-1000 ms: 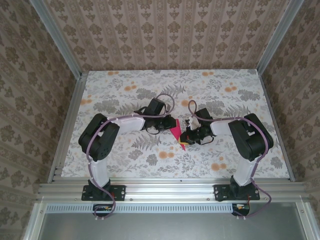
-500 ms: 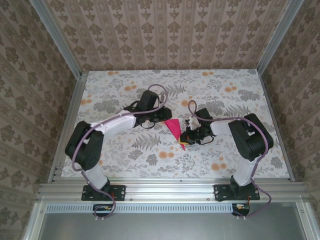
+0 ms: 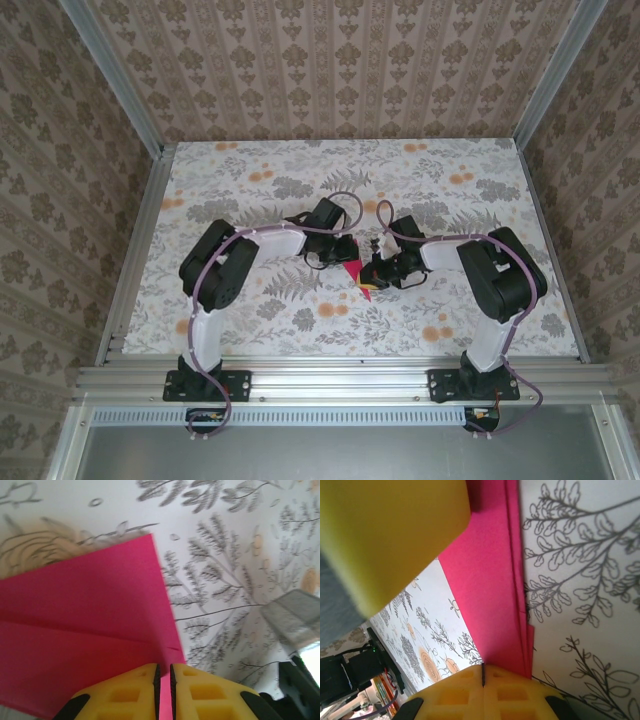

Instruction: Fold a paper plane with a square sheet of paper (pick it up from the middle)

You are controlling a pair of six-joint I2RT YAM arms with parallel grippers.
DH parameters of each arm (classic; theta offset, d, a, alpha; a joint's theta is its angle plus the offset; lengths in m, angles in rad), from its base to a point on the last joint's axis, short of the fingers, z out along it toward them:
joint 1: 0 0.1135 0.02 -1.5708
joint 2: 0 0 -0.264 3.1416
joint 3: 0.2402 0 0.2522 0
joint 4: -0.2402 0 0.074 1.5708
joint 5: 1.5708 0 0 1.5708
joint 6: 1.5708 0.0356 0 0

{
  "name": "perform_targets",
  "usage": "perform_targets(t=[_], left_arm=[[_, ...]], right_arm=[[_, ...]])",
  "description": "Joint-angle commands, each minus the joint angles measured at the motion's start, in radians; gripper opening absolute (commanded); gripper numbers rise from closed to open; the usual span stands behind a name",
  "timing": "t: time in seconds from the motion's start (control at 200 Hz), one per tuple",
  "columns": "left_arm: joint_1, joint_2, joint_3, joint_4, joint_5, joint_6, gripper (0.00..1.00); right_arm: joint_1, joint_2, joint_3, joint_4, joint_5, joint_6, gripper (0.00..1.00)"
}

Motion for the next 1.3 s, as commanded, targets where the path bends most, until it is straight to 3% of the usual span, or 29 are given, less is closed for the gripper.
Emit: perform_targets(t=[0.0, 0.265, 0.39, 0.655, 0.84, 1.095, 1.295], left_arm=[[0.008, 0.024, -0.023, 0.016, 0.011, 0.010, 0.16], [0.007, 0.044, -0.044, 0.038, 0.017, 0.011, 0.16], [0.010, 0.041, -0.052, 0.034, 0.007, 0.016, 0.16], [0.009, 0.046, -0.059, 0.022, -0.007, 0.022, 0.15], [0.009, 0.046, -0.056, 0.017, -0.006, 0.029, 0.15], [0.010, 0.037, -0.053, 0.002, -0.008, 0.037, 0.15], [0.007, 0.038, -0.049, 0.001, -0.011, 0.040, 0.15]], right_arm=[[0.005, -0.033, 0.021, -0.067, 0.027, 0.035, 0.05], [0.009, 0.016, 0.021, -0.050, 0.002, 0.036, 0.07], [0.008, 0.042, 0.008, -0.119, 0.061, -0.002, 0.07], [0.015, -0.062, -0.046, -0.123, -0.010, -0.006, 0.06], [0.013, 0.036, -0.079, -0.123, 0.071, -0.021, 0.05], [0.011, -0.118, -0.125, -0.129, 0.046, -0.005, 0.05], [0.004, -0.035, -0.173, -0.089, 0.106, -0.008, 0.04]])
